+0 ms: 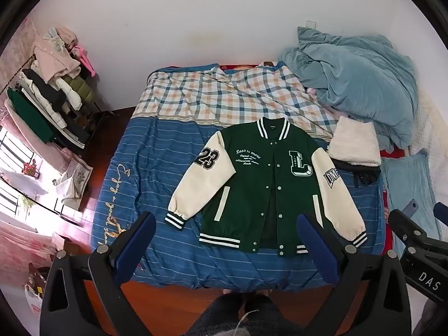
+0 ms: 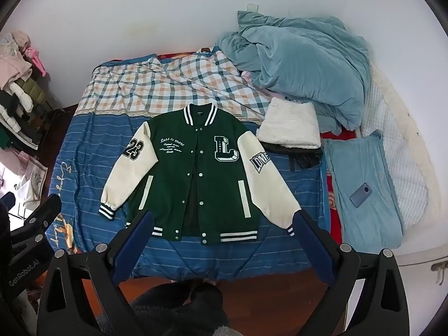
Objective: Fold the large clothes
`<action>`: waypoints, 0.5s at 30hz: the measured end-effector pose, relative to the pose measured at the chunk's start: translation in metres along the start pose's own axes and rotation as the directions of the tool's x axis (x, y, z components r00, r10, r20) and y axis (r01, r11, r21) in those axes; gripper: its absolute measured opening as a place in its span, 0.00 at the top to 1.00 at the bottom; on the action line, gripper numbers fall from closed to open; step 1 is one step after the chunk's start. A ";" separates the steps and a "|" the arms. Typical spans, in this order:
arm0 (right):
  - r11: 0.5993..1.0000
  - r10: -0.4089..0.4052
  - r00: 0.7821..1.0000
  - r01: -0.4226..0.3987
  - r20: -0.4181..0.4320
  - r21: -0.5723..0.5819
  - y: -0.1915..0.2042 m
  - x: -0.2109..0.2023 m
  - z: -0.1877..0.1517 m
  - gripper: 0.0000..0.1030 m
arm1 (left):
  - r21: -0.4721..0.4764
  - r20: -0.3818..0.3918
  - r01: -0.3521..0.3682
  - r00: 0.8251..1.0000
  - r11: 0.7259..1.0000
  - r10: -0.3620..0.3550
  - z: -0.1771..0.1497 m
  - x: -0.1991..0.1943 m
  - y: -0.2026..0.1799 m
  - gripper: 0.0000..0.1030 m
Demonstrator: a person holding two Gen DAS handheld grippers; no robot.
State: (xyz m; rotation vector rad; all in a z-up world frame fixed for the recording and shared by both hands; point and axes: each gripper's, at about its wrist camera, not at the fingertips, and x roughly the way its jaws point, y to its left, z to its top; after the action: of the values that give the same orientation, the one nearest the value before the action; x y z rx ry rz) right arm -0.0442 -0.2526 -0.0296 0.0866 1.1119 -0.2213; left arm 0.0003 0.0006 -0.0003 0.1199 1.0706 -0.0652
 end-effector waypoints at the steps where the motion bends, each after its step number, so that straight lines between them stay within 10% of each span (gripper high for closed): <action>1: 1.000 -0.006 1.000 0.006 0.009 -0.006 0.000 -0.001 0.000 0.03 | 0.006 0.006 -0.011 1.000 1.000 0.011 0.000 0.000 -0.001 0.00; 15: 1.000 0.006 1.000 -0.006 0.004 -0.003 -0.005 -0.003 -0.001 0.03 | 0.000 0.018 -0.009 1.000 1.000 0.009 0.000 -0.001 -0.004 0.00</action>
State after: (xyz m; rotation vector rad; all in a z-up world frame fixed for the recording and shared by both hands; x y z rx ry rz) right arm -0.0471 -0.2567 -0.0275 0.0870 1.1083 -0.2146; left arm -0.0005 -0.0031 0.0008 0.1238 1.0519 -0.0583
